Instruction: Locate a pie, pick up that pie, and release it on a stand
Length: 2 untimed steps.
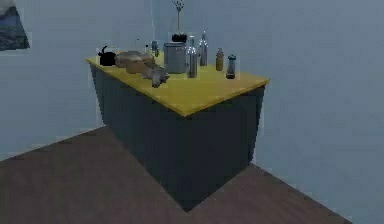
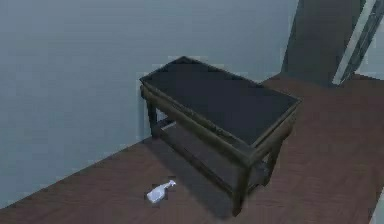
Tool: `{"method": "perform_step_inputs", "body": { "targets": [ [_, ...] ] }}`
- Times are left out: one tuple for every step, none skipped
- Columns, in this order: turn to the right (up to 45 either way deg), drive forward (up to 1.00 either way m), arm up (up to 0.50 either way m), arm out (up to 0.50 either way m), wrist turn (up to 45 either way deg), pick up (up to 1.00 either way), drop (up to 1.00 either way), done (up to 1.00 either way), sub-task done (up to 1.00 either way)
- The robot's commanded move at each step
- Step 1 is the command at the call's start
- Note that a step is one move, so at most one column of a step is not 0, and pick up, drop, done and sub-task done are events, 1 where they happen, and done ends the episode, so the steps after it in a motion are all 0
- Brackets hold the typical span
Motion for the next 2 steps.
{"method": "perform_step_inputs", "body": {
  "targets": [
    [-45.0, 0.0, 0.0, 0.0, 0.0, 0.0, 0.0, 0.0, 0.0],
    [45.0, 0.0, 0.0, 0.0, 0.0, 0.0, 0.0, 0.0, 0.0]
  ]
}}
